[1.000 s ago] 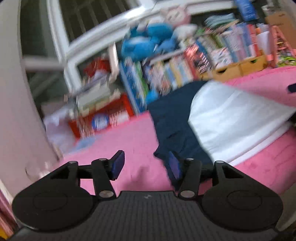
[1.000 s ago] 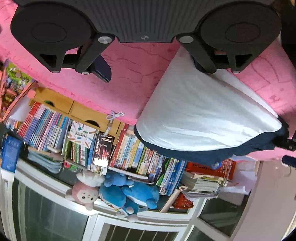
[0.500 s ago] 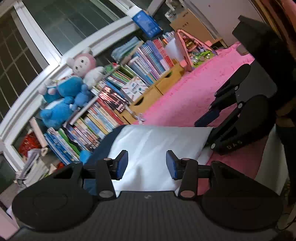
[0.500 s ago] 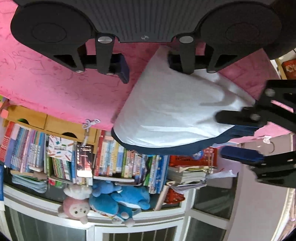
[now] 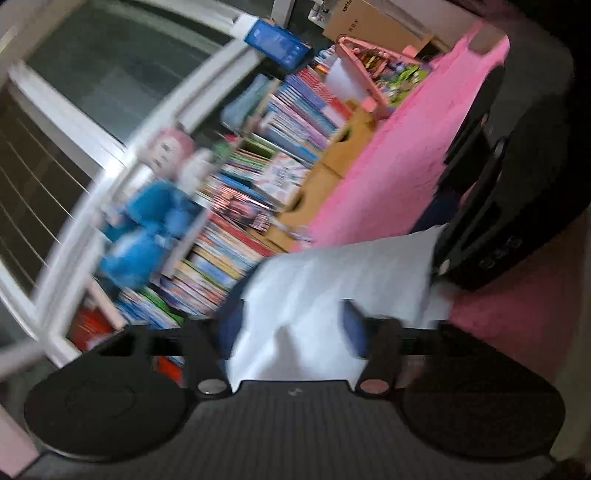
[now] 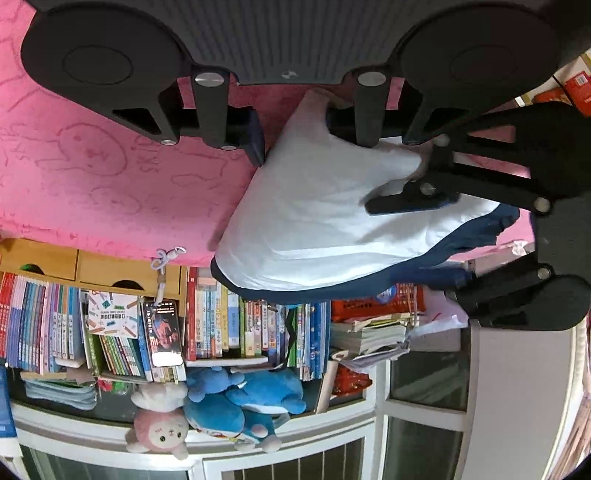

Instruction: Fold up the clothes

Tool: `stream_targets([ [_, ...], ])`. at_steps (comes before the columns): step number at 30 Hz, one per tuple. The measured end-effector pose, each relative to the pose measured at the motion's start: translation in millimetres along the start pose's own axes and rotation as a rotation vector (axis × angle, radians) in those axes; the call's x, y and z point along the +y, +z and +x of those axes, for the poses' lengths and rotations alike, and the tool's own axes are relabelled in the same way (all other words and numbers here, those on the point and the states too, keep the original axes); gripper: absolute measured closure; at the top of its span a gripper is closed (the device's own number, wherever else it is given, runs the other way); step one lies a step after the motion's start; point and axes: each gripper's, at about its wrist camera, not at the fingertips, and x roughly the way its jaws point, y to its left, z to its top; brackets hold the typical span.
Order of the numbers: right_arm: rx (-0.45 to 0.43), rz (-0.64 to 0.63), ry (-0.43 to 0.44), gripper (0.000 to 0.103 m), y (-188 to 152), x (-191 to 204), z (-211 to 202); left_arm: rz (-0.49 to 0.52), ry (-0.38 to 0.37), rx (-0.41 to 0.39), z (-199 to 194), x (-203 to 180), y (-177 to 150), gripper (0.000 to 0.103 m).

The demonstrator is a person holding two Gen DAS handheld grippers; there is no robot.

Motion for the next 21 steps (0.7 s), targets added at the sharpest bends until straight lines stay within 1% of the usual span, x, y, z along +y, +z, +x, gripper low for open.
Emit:
stream_targets([
  [1, 0.000, 0.002, 0.000, 0.071, -0.4, -0.2, 0.4, -0.002, 0.000, -0.021, -1.5, -1.3, -1.2, 0.027],
  [3, 0.002, 0.005, 0.001, 0.071, -0.6, -0.6, 0.9, -0.005, -0.026, -0.045, -2.9, -1.7, -2.2, 0.027],
  [5, 0.004, 0.010, 0.002, 0.071, -0.5, -1.5, 1.4, 0.022, -0.046, -0.061, -3.9, -3.4, -3.3, 0.027],
  [7, 0.004, 0.011, 0.001, 0.071, -0.8, -1.9, 1.5, 0.054, -0.076, -0.057, -7.9, -2.6, -3.0, 0.027],
  [9, 0.004, 0.011, 0.001, 0.071, -1.1, -1.9, 1.6, 0.055, -0.132, -0.053, -15.5, 3.9, -2.5, 0.026],
  [13, 0.005, 0.021, 0.009, 0.071, -0.5, -3.6, 3.0, 0.042, -0.254, -0.027, -28.8, 15.8, -1.7, 0.014],
  [14, 0.005, 0.033, 0.013, 0.071, 0.2, -5.2, 3.4, 0.042, -0.290, -0.015, -29.1, 16.3, -1.5, 0.014],
  [15, 0.007, 0.051, 0.021, 0.070, 0.9, -7.3, 3.9, 0.046, -0.312, -0.010, -29.2, 14.4, -1.3, 0.014],
  [16, 0.007, 0.070, 0.029, 0.070, 1.4, -9.4, 3.8, 0.058, -0.309, -0.013, -28.4, 11.1, -1.1, 0.014],
  [18, 0.007, 0.087, 0.037, 0.071, 1.7, -11.9, 3.9, 0.095, -0.261, -0.024, -23.6, 2.4, -0.9, 0.016],
  [19, 0.006, 0.084, 0.036, 0.071, 1.7, -11.6, 3.9, 0.101, -0.249, -0.020, -19.8, 0.2, 0.2, 0.025],
  [20, 0.007, 0.076, 0.033, 0.071, 1.8, -10.8, 3.8, 0.108, -0.237, -0.015, -16.0, -1.8, 1.3, 0.030],
  [21, 0.007, 0.068, 0.030, 0.071, 1.7, -10.1, 3.8, 0.095, -0.248, -0.008, -13.1, -0.6, 3.4, 0.034],
])
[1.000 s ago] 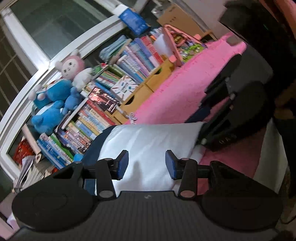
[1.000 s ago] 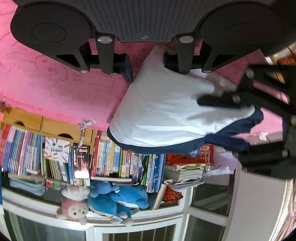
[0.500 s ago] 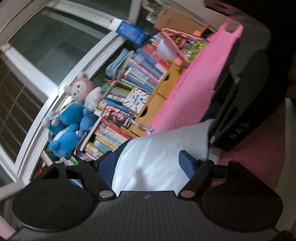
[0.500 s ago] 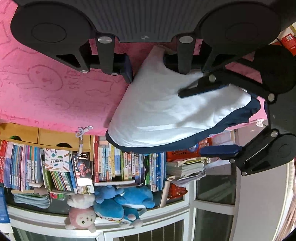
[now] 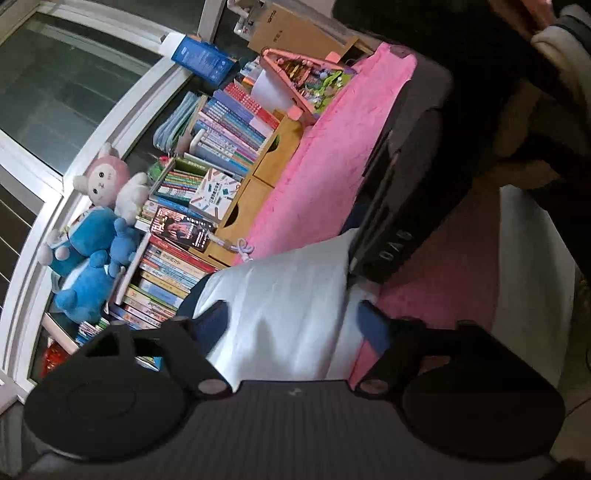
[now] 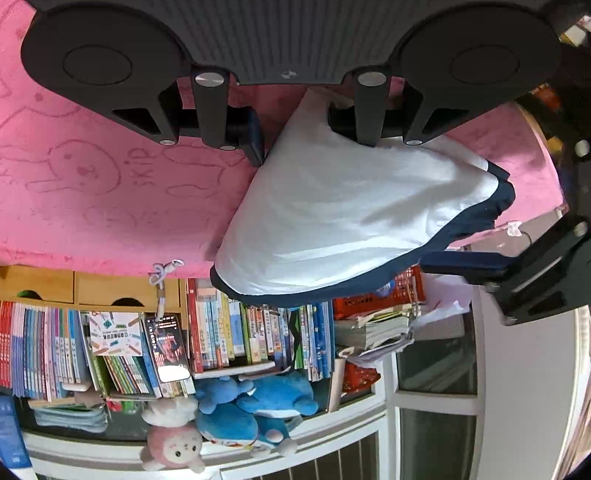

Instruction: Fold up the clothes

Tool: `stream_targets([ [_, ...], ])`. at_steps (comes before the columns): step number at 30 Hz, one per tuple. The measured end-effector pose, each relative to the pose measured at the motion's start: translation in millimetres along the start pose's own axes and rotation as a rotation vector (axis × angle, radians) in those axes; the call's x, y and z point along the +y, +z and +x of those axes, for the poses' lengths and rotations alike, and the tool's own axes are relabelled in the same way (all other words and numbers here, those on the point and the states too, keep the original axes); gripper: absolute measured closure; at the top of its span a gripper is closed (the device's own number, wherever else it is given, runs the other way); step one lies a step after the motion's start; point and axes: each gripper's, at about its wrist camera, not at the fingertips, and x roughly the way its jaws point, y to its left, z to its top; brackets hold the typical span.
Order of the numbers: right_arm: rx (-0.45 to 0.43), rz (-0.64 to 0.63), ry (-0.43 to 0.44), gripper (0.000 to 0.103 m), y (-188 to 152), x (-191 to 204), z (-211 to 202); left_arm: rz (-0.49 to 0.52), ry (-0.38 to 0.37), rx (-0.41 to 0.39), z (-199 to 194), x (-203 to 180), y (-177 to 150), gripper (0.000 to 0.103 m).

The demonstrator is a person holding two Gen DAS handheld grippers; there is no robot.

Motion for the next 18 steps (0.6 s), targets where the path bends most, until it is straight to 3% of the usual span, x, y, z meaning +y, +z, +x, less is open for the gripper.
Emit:
stream_targets([
  [11, -0.008, -0.002, 0.001, 0.071, -2.8, 0.0, 0.4, 0.062, 0.032, 0.044, 18.4, -10.7, 9.1, 0.050],
  [15, -0.010, -0.019, -0.009, 0.070, -3.7, 1.9, 0.4, 0.009, 0.040, 0.122, 27.1, -4.5, 0.7, 0.086],
  [18, -0.013, -0.039, -0.022, 0.070, -4.9, 5.3, 0.8, 0.007, 0.041, 0.158, 24.7, -2.6, -10.7, 0.089],
])
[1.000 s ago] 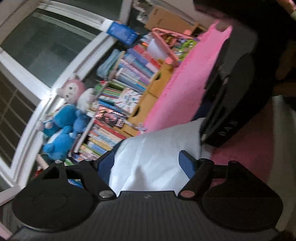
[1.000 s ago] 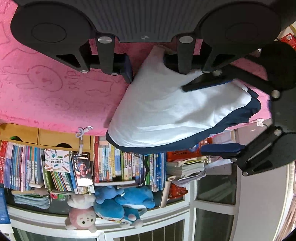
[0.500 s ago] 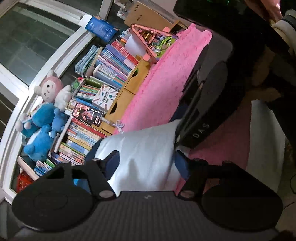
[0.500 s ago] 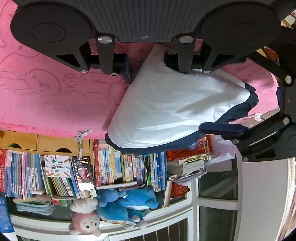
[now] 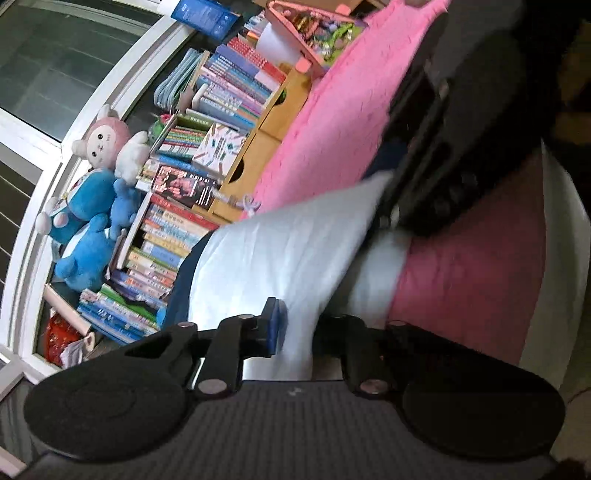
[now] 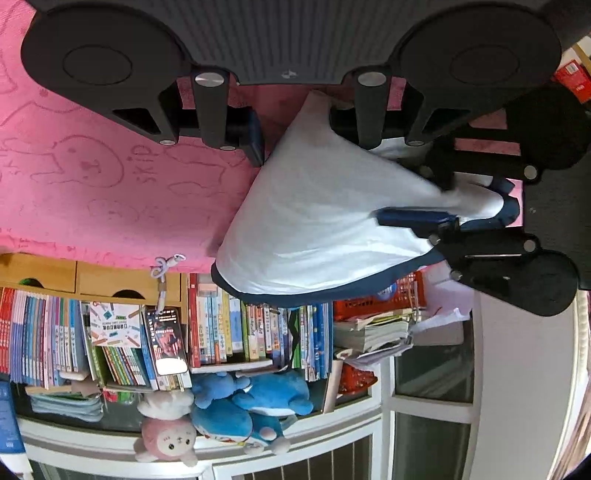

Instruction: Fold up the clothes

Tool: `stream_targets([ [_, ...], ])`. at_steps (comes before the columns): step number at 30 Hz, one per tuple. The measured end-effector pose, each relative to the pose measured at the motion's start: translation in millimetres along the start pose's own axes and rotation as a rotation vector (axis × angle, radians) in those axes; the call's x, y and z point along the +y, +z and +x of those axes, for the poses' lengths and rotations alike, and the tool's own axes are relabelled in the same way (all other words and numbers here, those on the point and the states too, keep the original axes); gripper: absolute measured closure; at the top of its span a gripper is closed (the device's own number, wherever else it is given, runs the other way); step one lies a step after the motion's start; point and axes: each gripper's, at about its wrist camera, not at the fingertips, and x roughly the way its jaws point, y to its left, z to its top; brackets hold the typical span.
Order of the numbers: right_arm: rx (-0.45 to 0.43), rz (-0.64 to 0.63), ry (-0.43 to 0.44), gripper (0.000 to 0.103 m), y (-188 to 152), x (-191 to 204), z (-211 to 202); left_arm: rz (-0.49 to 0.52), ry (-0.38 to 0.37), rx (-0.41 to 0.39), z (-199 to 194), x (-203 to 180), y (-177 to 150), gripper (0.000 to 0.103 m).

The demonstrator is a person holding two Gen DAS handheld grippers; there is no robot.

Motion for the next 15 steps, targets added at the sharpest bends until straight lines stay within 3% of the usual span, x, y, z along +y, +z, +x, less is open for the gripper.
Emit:
stream_targets([
  [4, 0.000, 0.004, -0.007, 0.068, -0.8, -0.3, 0.1, -0.060, -0.014, 0.084, -5.5, 11.4, -19.1, 0.090],
  [10, 0.000, -0.002, -0.016, 0.065, -1.5, 0.7, -0.3, -0.164, 0.044, 0.223, -12.9, 30.2, -61.2, 0.093],
  [15, -0.001, -0.013, -0.031, 0.062, -1.4, 2.1, 0.1, -0.209, 0.070, 0.237, -23.9, 28.2, -72.7, 0.095],
])
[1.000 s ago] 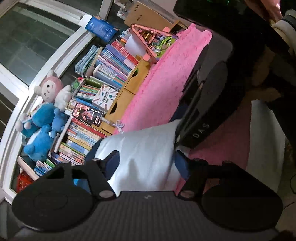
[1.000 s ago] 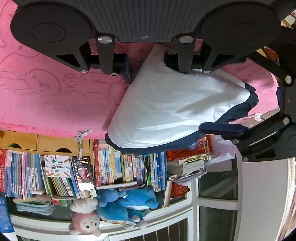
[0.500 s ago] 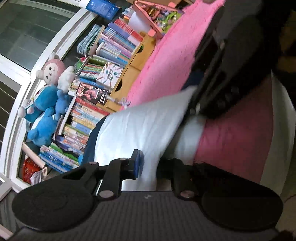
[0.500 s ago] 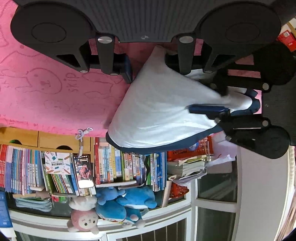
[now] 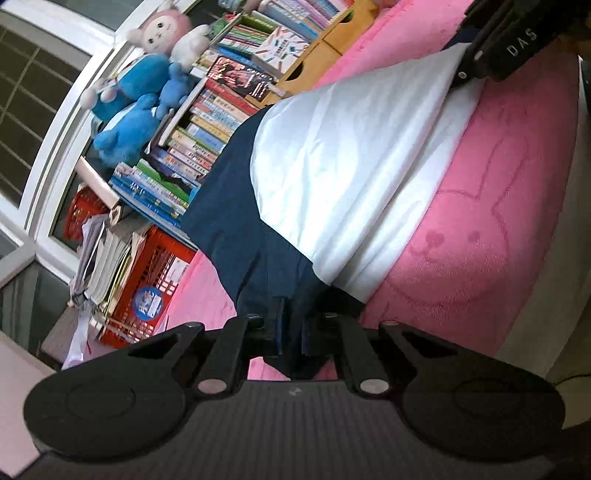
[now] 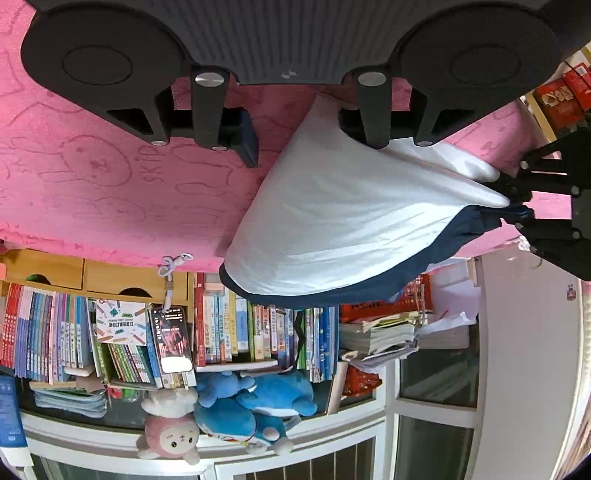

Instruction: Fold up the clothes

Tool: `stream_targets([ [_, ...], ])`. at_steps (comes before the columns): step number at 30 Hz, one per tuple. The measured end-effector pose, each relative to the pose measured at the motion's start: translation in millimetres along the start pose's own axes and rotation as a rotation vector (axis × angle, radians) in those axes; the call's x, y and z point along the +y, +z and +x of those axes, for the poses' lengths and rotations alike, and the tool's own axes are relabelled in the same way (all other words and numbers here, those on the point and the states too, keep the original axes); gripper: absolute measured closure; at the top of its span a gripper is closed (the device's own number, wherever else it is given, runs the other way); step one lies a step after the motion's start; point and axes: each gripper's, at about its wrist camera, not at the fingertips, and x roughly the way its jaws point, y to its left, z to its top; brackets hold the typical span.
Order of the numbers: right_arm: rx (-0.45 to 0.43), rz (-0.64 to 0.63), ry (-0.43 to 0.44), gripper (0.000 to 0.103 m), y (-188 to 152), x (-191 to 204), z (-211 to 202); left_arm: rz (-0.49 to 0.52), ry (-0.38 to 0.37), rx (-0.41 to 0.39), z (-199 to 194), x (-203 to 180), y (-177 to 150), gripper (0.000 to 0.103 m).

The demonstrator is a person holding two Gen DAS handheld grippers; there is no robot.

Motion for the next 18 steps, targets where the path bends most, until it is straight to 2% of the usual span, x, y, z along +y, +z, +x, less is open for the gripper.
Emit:
stream_targets([
  [5, 0.004, -0.033, -0.018, 0.058, 0.5, 1.7, 0.2, -0.017, -0.002, -0.016, -0.4, 3.2, -2.6, 0.095],
  [8, 0.007, -0.081, -0.037, 0.051, 0.6, 4.1, -0.8, -0.014, -0.005, -0.021, 0.6, 4.7, -4.4, 0.095],
  [9, 0.009, -0.120, -0.054, 0.045, 1.6, 6.1, -1.1, -0.012, -0.008, -0.024, 1.9, 5.9, -4.2, 0.096],
  [10, 0.014, -0.165, -0.075, 0.044, 2.7, 8.0, -1.7, -0.010, -0.009, -0.026, 1.4, 5.0, -4.4, 0.096],
  [13, 0.024, -0.298, -0.110, 0.043, 5.5, 17.1, -1.8, -0.008, -0.012, -0.031, 0.4, 3.0, -5.4, 0.097],
  [16, 0.017, -0.336, -0.104, 0.044, 6.8, 28.0, -4.0, -0.032, -0.011, -0.036, 0.6, 3.9, -6.8, 0.097],
  [18, 0.011, -0.347, -0.094, 0.062, 7.6, 35.3, -5.8, -0.045, -0.007, -0.034, 0.9, 4.9, -8.4, 0.097],
])
